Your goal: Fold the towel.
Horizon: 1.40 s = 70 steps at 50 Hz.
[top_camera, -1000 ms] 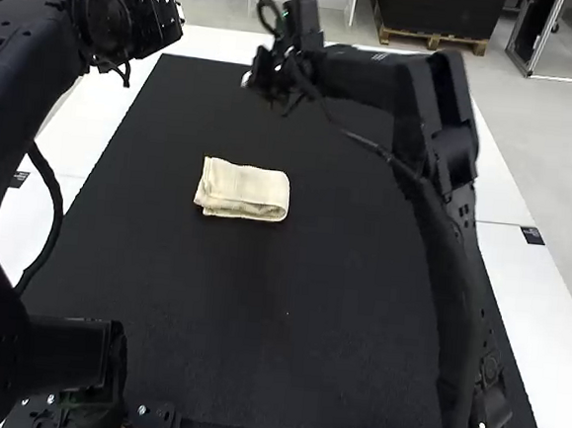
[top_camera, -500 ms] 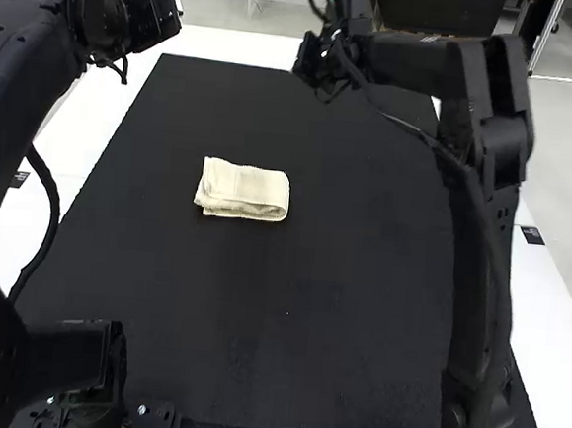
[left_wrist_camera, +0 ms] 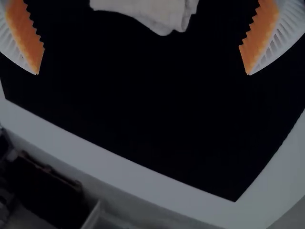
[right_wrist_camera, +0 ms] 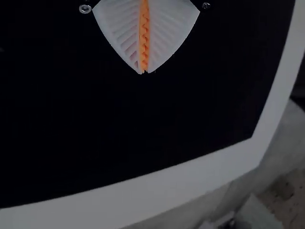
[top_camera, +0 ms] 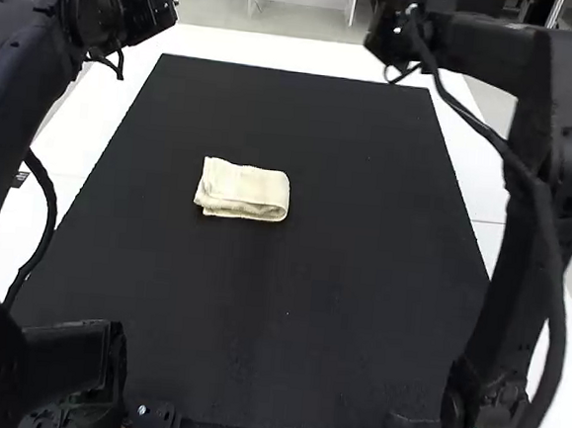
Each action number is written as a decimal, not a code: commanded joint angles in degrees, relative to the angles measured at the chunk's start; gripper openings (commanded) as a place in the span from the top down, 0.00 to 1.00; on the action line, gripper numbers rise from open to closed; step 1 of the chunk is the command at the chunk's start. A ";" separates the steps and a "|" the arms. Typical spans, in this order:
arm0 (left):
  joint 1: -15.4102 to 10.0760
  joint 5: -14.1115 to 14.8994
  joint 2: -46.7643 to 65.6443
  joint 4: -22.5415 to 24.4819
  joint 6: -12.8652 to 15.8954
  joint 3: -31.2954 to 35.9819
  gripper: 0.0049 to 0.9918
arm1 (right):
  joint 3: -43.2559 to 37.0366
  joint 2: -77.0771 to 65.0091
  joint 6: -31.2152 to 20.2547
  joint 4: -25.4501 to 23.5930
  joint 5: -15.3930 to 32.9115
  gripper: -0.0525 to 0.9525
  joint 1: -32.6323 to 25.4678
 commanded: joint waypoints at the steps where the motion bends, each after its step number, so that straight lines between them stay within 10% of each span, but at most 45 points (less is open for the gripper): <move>1: 0.55 -0.88 -1.92 0.99 -0.75 0.76 0.02 | -3.90 -6.43 -0.40 1.37 1.55 0.97 -3.92; 70: -4.46 -8.00 -8.78 5.82 0.31 -0.21 0.02 | -26.40 -39.92 -3.21 4.97 9.37 0.97 -13.59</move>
